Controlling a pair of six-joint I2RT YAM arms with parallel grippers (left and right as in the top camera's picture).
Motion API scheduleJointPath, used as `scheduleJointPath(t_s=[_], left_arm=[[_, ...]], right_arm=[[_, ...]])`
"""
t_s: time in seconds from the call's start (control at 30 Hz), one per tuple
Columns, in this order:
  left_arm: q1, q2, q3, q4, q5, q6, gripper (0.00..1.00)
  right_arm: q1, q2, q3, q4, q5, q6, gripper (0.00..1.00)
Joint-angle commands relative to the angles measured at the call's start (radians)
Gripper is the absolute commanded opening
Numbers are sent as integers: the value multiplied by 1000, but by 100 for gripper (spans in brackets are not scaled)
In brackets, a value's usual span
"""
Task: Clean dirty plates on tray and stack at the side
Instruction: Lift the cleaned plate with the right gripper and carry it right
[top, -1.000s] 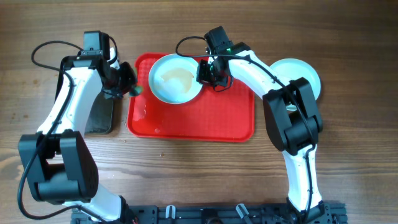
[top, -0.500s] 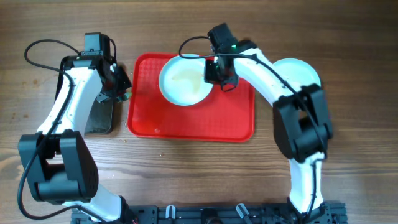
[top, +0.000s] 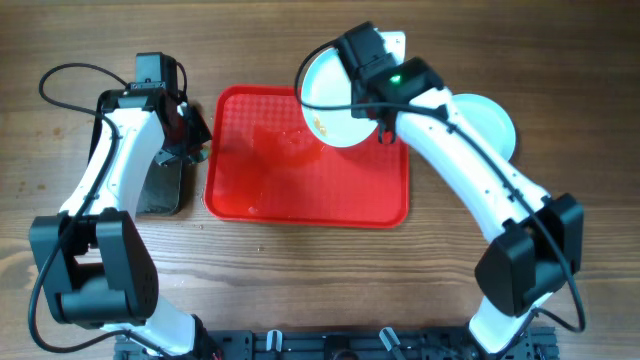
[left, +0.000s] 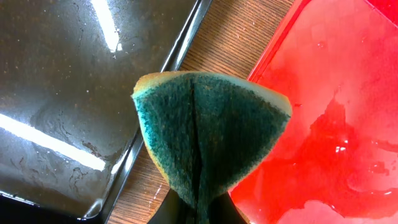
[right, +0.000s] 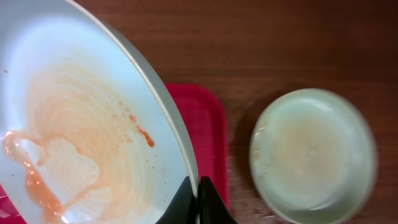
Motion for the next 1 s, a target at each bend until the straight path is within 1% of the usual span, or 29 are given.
scheduleJointPath(t_s=[0.0,0.13,0.2,0.33,0.47,0.83,0.9,0.97], left_arm=[[-2,-8,8,-2,-13,11,4],[-2,-8,6,-5,-13,11,4],[-2,-8,6,-6,-14,11,4],[-2,-7,6,-5,-13,11,4],[-2,-8,6,-5,-14,11,4],[-2,-8,6,-6,-13,11,4],[-2,-7,6,-6,-13,11,4],[-2,-8,6,-6,-13,11,4]], right_arm=[[101,-30,-3,-12,344,-8,4],[239,-30,-3,-11,621,-2,5],[301,-30,-3,-12,723,-2,5],[363,-30,-3,-12,837,-2,4],[400,-30,-3,-12,906,-5,4],[412,-30,-3,-11,924,-2,4],[412,-30,-3,-11,888,-2,4],[408,-30,-3,-12,787,-2,4]])
